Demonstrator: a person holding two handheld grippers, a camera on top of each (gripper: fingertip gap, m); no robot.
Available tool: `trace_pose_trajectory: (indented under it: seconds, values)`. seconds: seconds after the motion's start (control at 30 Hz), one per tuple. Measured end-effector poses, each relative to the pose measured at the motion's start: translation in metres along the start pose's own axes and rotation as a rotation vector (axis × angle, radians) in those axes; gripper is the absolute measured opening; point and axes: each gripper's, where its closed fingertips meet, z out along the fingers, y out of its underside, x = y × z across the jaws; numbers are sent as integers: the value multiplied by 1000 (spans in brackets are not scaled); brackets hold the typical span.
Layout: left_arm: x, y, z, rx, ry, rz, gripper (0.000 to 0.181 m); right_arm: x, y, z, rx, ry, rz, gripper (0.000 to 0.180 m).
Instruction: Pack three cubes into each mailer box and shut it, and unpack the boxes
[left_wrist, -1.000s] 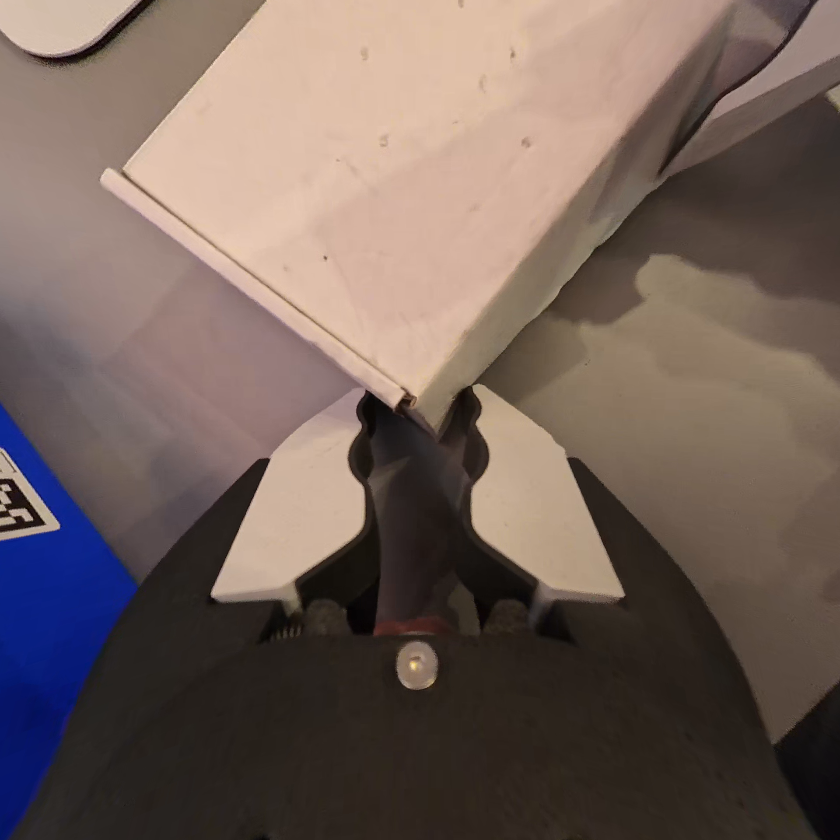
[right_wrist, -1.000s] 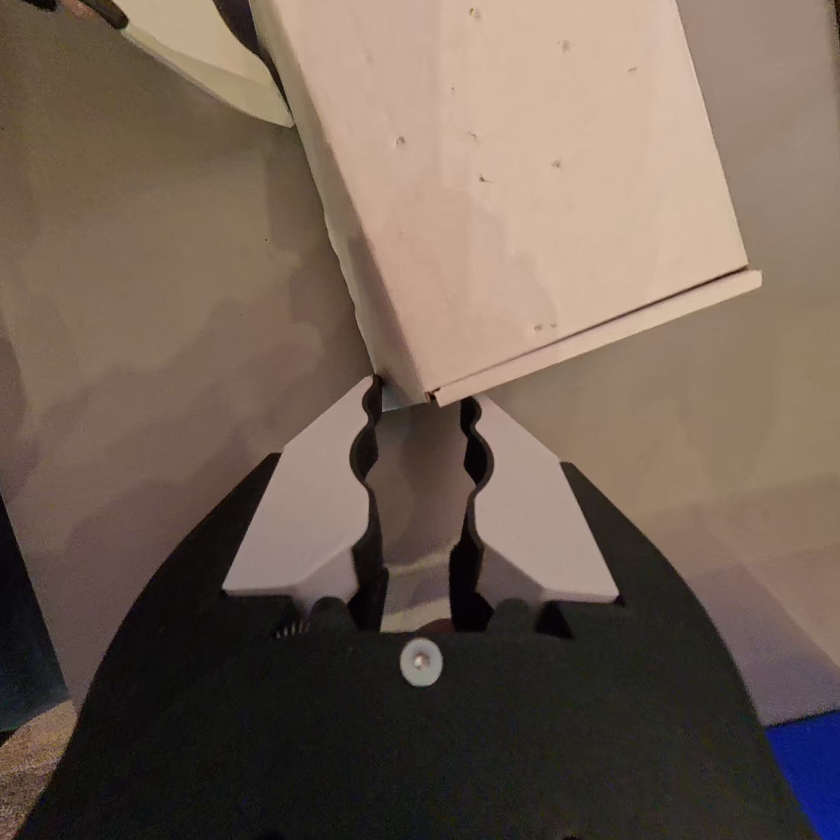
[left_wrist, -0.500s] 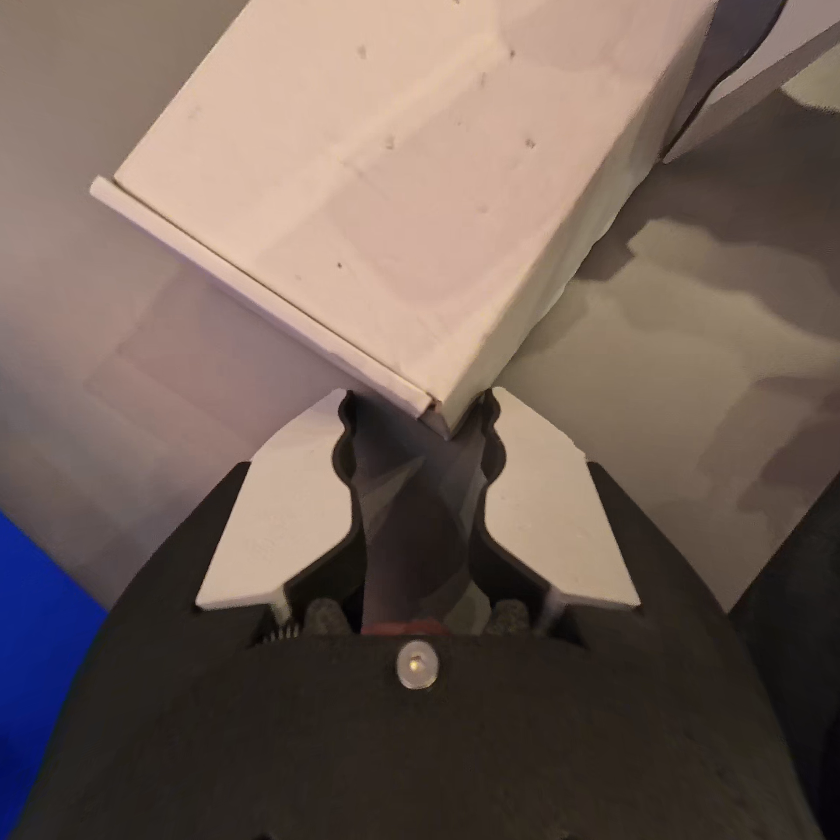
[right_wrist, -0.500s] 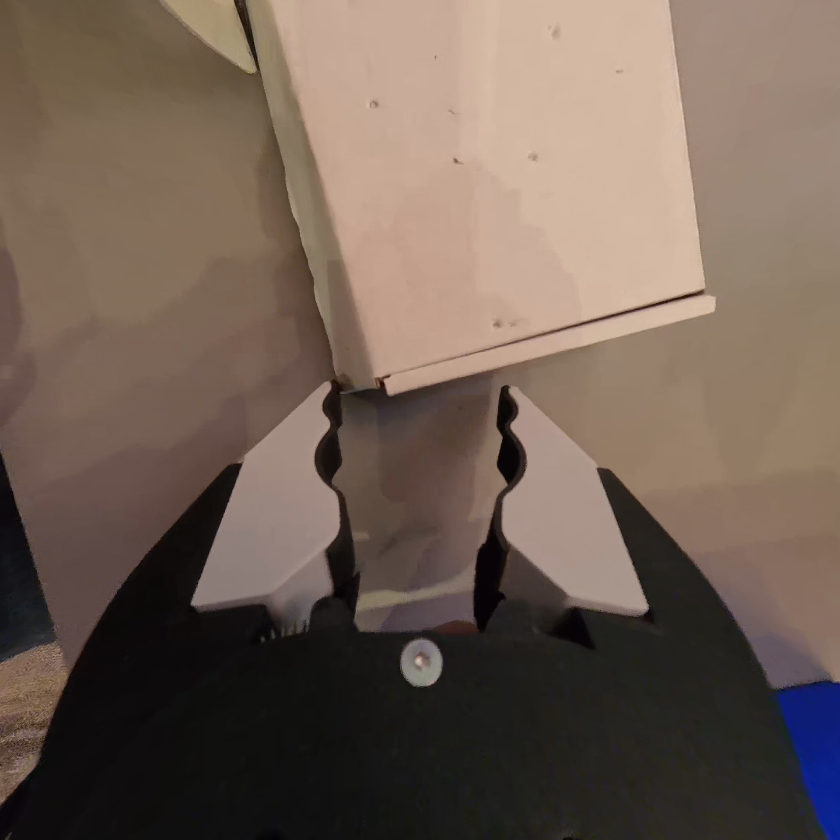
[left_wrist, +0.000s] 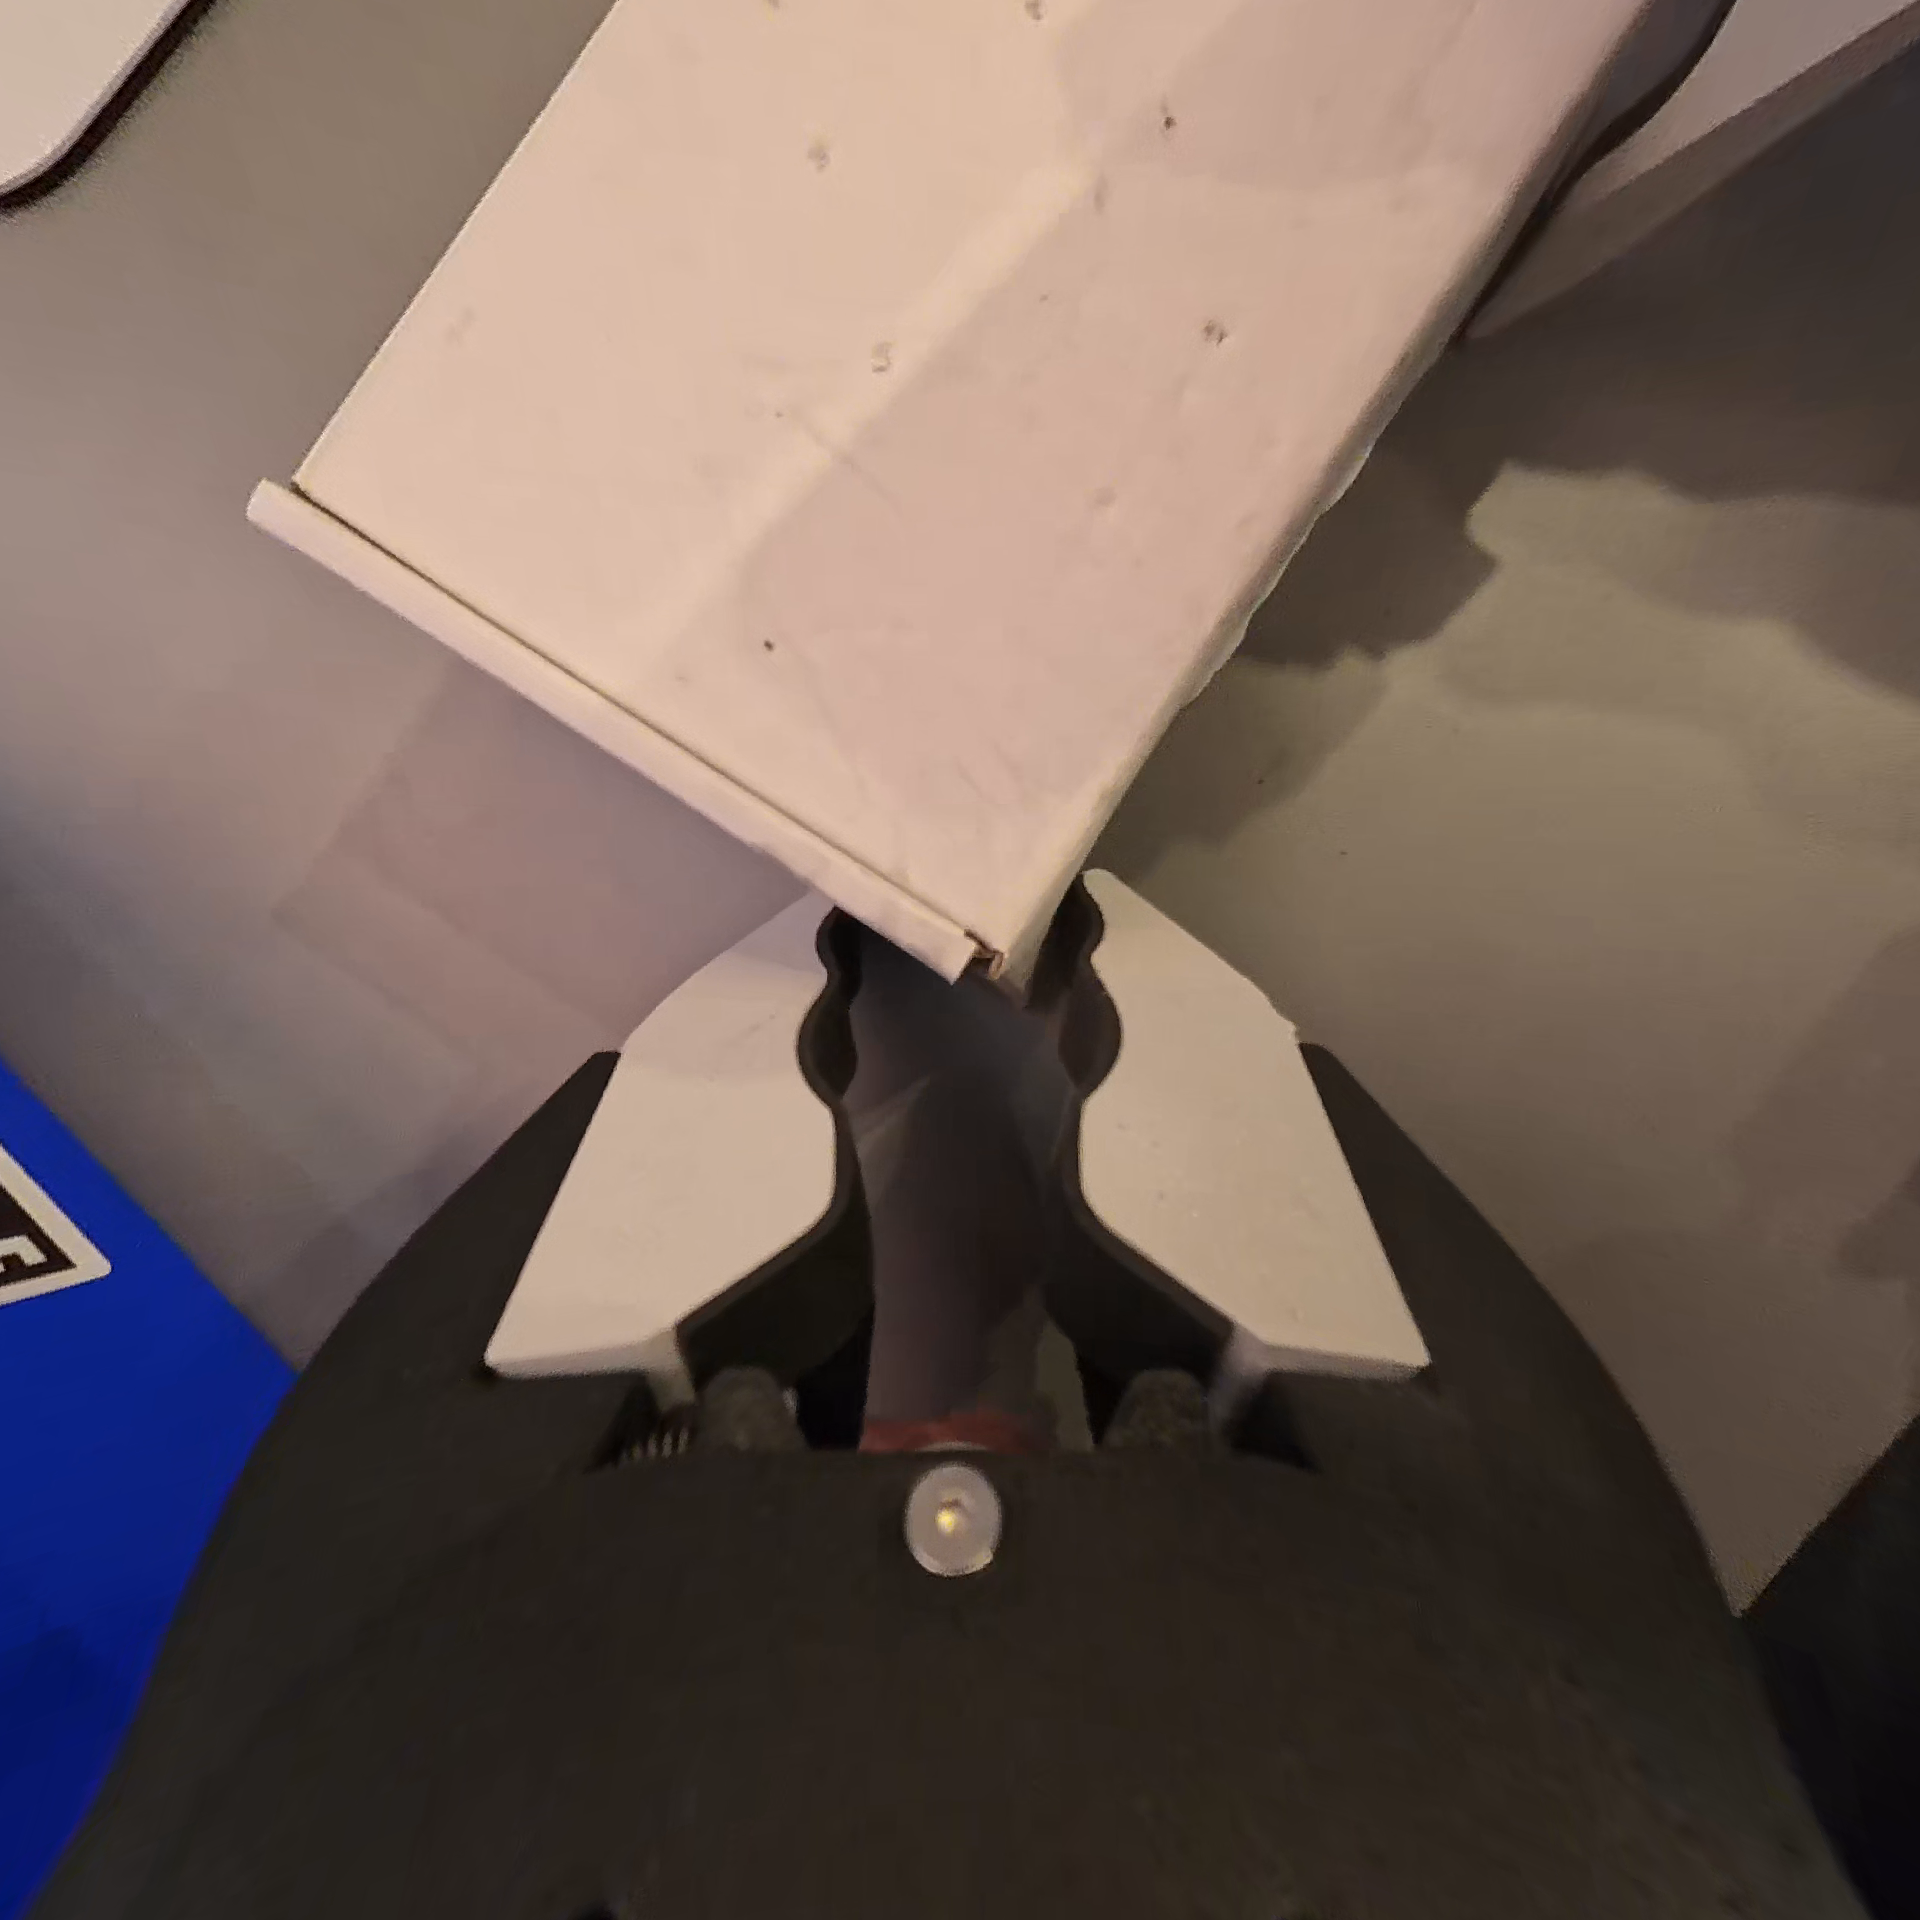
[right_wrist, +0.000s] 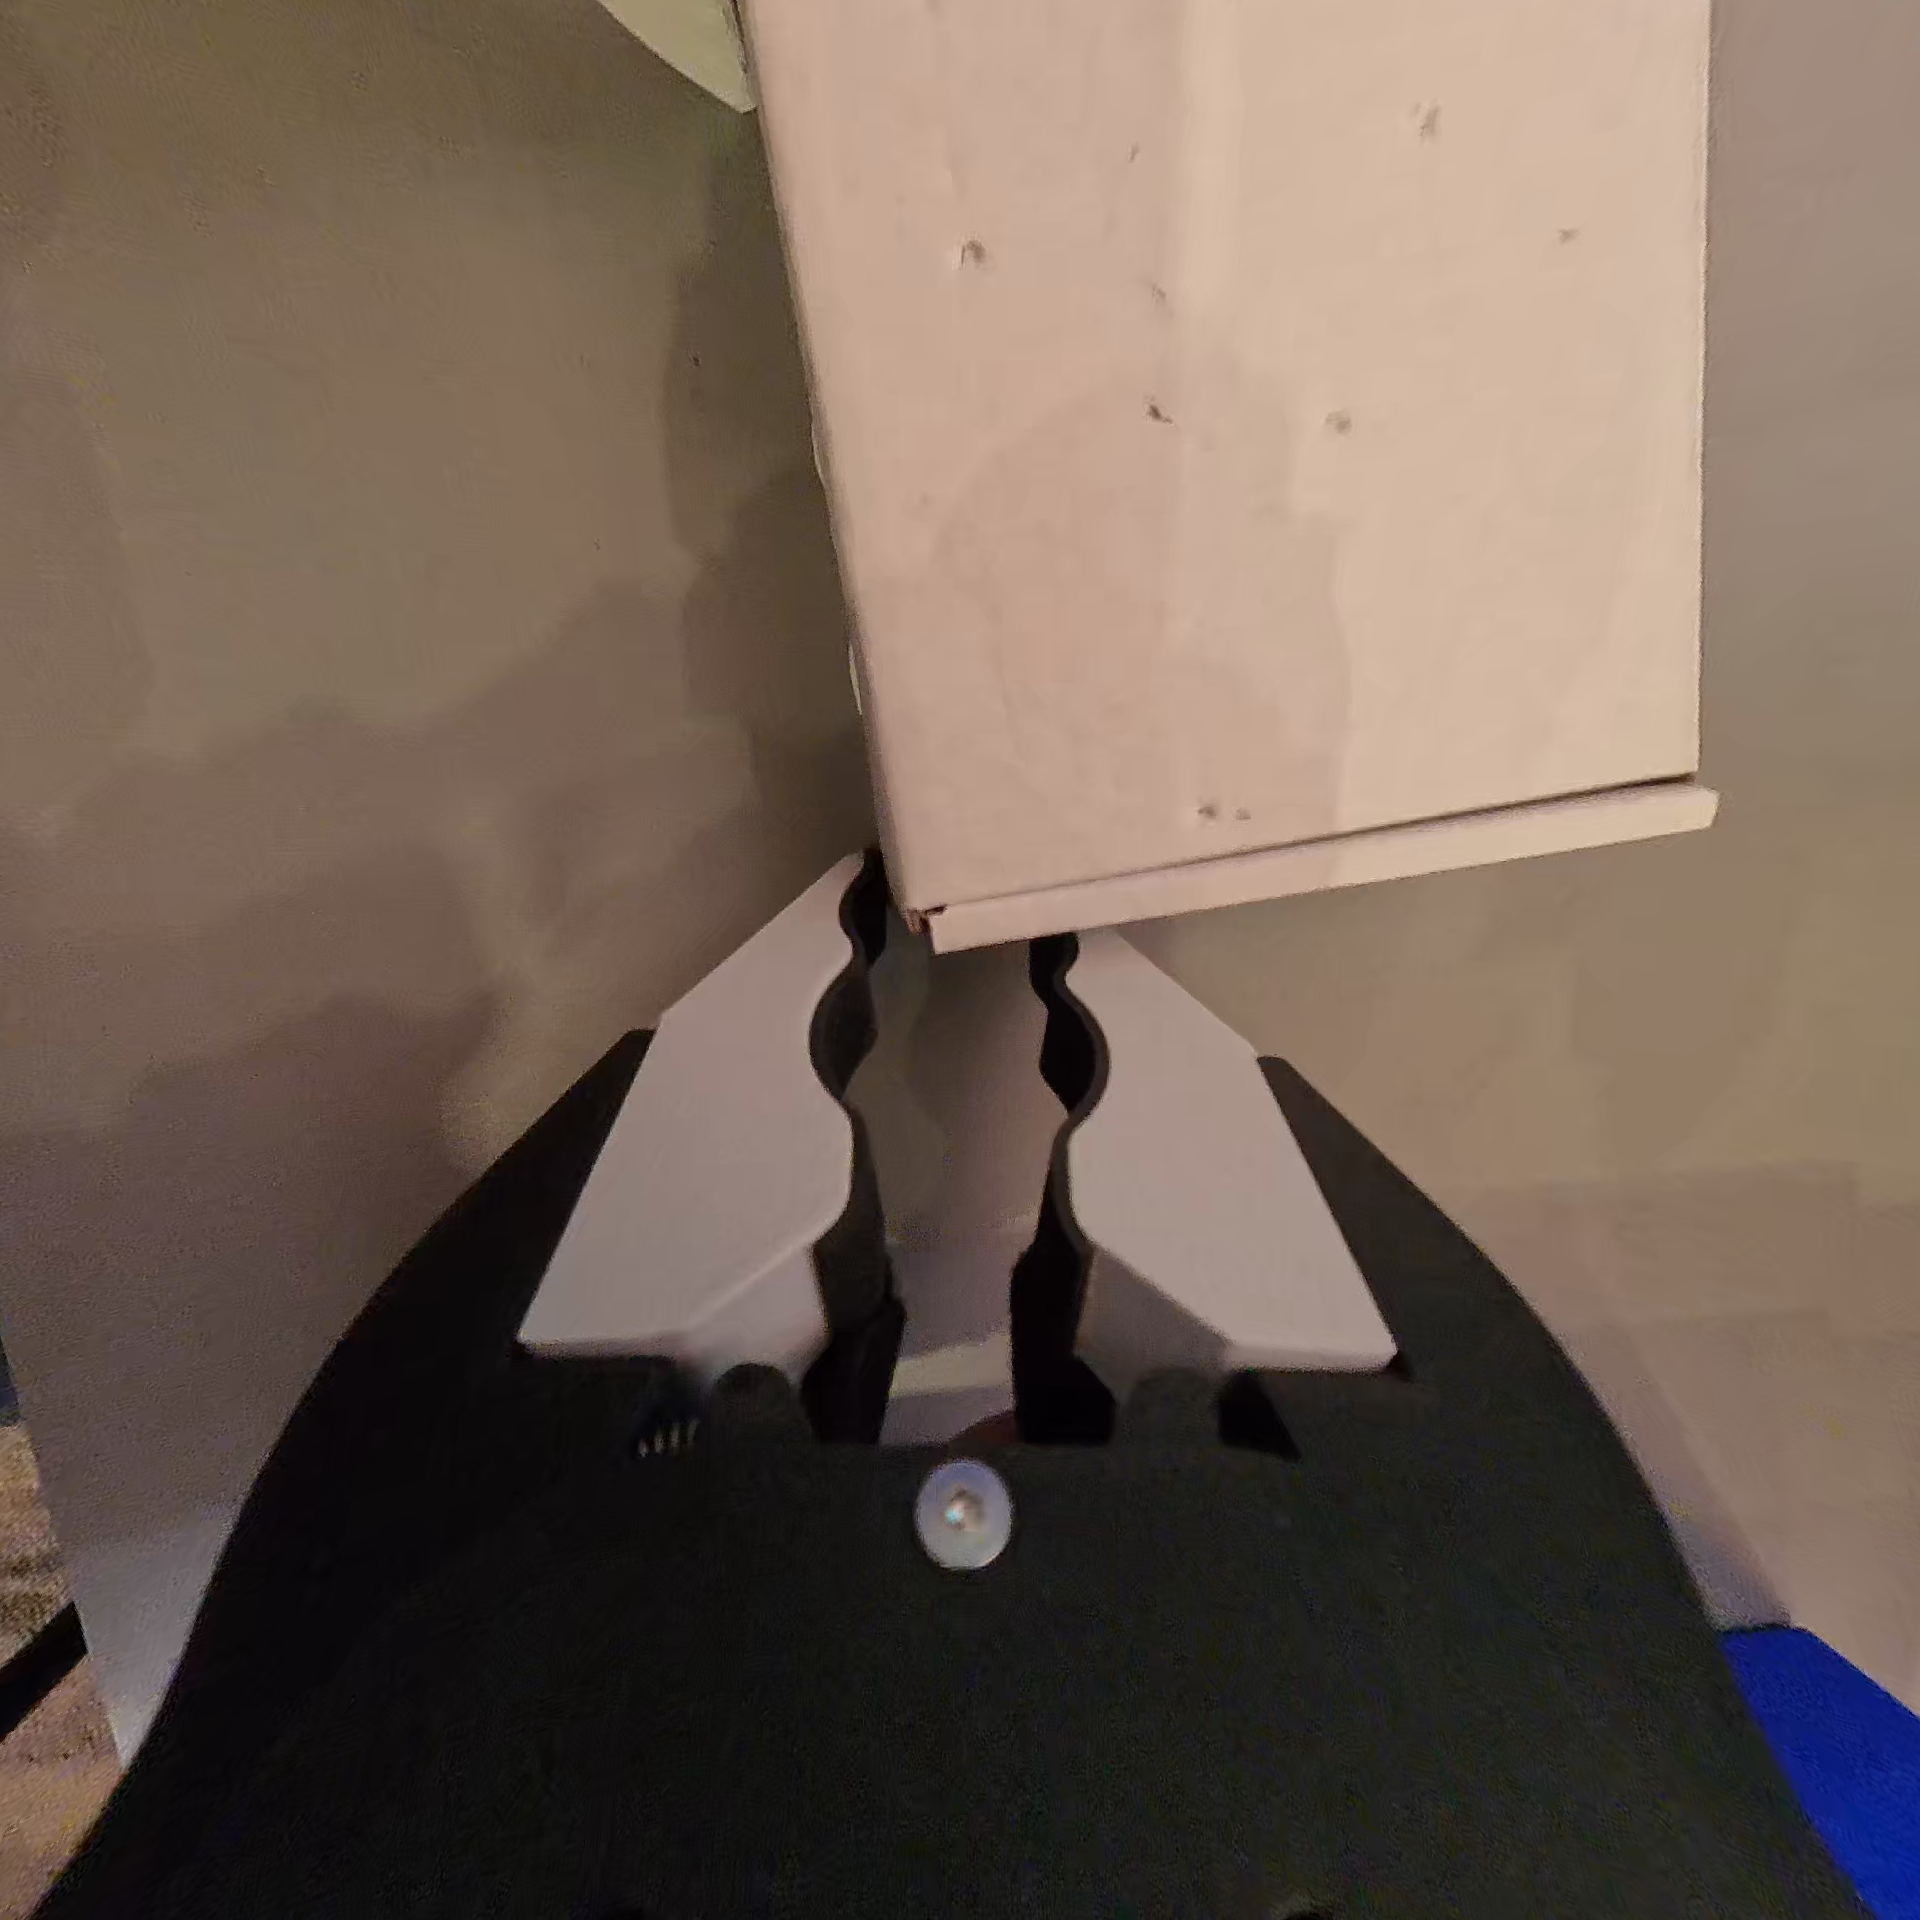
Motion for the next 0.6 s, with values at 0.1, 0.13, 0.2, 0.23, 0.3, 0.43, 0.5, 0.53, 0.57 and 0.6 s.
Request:
trace_pose_trajectory:
  seconds: [0.1, 0.13, 0.2, 0.23, 0.3, 0.43, 0.5, 0.53, 0.57, 0.6]
  values:
    - [4, 1, -1, 19, 20, -48, 45, 0, 2, -1, -2, 2, 19, 27]
    - [7, 1, -2, 20, 31, -48, 46, 0, 2, -2, -4, 9, 19, 28]
    - [13, 3, -3, 16, 50, -30, 46, -1, 3, -3, -6, 7, 30, 30]
    - [15, 4, -4, 22, 59, -27, 50, -2, 3, -3, 0, 7, 23, 31]
    - [17, 4, -4, 37, 68, -11, 45, -2, 6, -4, -8, 11, 13, 30]
    - [19, 6, -5, 14, 68, 62, 36, -3, 8, -5, -15, -4, 7, 27]
    - [19, 5, -4, 14, 57, 87, 32, -3, 10, -5, -26, -4, 2, 24]
    - [18, 4, -4, 16, 43, 94, 30, -3, 10, -5, -27, -8, 7, 23]
    - [18, 3, -3, 18, 37, 89, 30, -4, 11, -5, -32, -17, 13, 21]
    - [17, 1, -2, 24, 30, 85, 29, -2, 12, -5, -35, -19, 17, 20]
